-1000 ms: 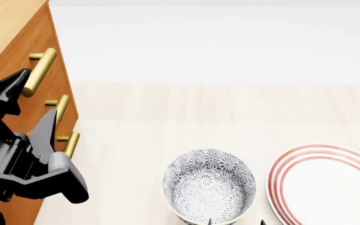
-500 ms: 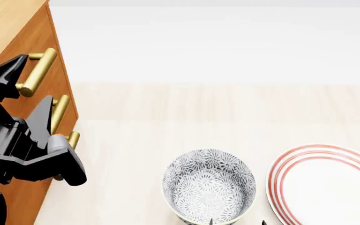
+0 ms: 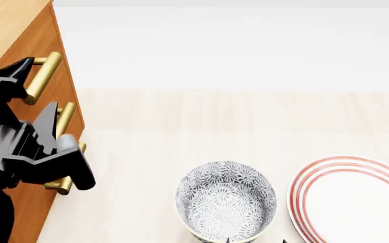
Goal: Open the top drawer of the cabinet.
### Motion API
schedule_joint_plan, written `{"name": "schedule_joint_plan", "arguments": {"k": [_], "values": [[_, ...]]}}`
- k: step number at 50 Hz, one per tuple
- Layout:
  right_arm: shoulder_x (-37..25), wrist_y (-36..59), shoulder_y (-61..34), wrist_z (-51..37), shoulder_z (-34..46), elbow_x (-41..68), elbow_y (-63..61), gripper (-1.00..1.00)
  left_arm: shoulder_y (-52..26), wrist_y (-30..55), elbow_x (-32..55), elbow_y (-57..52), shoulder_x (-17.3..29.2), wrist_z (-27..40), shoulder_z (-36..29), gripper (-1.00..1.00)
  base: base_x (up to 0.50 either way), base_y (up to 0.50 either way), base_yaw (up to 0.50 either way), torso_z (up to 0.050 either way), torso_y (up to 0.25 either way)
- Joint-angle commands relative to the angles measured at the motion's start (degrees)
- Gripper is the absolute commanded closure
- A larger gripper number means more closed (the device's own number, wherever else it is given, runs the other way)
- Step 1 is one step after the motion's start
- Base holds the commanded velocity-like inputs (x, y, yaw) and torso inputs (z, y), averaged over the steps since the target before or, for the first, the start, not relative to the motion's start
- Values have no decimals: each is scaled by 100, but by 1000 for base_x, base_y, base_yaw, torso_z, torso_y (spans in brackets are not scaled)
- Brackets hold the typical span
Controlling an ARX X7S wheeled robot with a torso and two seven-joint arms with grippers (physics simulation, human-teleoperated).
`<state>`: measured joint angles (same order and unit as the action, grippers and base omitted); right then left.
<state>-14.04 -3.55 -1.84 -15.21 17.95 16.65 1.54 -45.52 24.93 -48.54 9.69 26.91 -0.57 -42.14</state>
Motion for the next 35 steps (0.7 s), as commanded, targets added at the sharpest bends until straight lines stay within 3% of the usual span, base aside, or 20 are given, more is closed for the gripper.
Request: {"name": "schedule_joint_plan", "arguments": {"k": [1, 35], "values": [[80, 8, 9, 99, -98, -82, -20, -100, -184, 5, -85, 318, -221, -170, 76, -100, 0, 0, 0, 0, 0], [36, 57, -67, 9, -45, 0, 13, -100, -537, 112, -65, 1207, -447, -264, -17, -100, 0, 0, 0, 0, 0]]}}
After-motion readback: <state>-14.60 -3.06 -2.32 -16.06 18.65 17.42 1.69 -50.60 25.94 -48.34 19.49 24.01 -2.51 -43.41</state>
